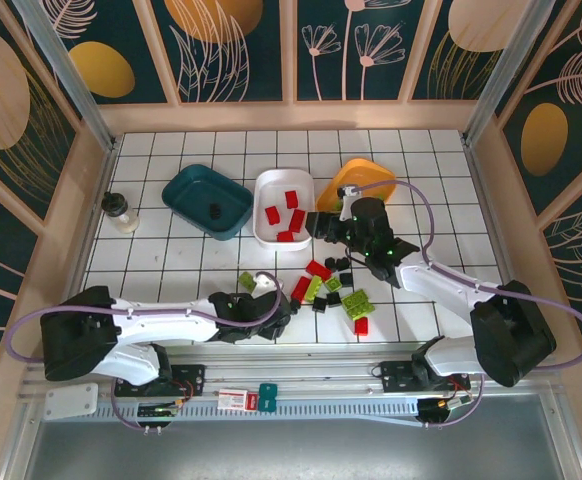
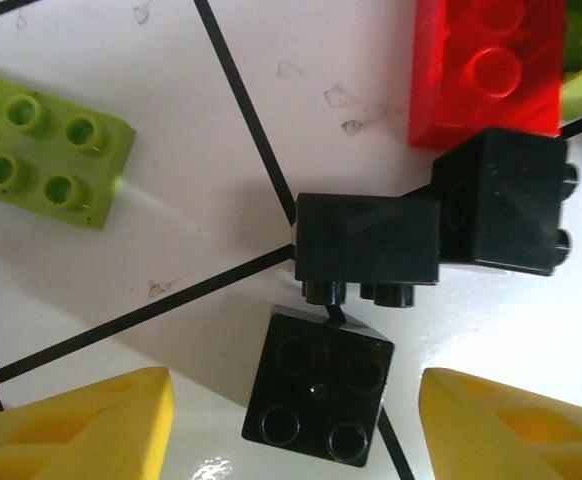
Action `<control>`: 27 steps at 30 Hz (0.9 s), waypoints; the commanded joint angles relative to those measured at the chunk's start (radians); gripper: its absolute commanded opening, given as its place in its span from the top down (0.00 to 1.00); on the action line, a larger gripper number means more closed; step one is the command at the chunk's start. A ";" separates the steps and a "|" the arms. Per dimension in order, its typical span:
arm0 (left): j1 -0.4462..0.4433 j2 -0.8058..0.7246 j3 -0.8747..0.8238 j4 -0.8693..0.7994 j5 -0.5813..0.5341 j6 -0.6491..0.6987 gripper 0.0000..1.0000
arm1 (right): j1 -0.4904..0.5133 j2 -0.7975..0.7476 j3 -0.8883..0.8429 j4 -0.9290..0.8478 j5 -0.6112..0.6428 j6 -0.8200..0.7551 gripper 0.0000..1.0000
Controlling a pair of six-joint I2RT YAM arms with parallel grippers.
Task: Sort the legos into containers by color
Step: Pick up the lego from the middle-left of the table.
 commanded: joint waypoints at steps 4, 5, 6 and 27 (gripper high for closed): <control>-0.003 0.066 0.008 0.029 0.005 0.034 0.33 | -0.012 -0.060 -0.007 0.005 0.024 0.013 0.33; -0.002 0.078 0.013 0.038 0.006 0.041 0.34 | -0.013 -0.064 -0.007 0.003 0.026 0.012 0.33; -0.003 0.091 0.016 0.043 0.006 0.045 0.36 | -0.012 -0.068 -0.007 0.001 0.028 0.012 0.33; 0.408 -0.178 0.089 0.138 0.018 0.166 0.67 | -0.013 -0.087 -0.035 0.004 0.032 0.033 0.33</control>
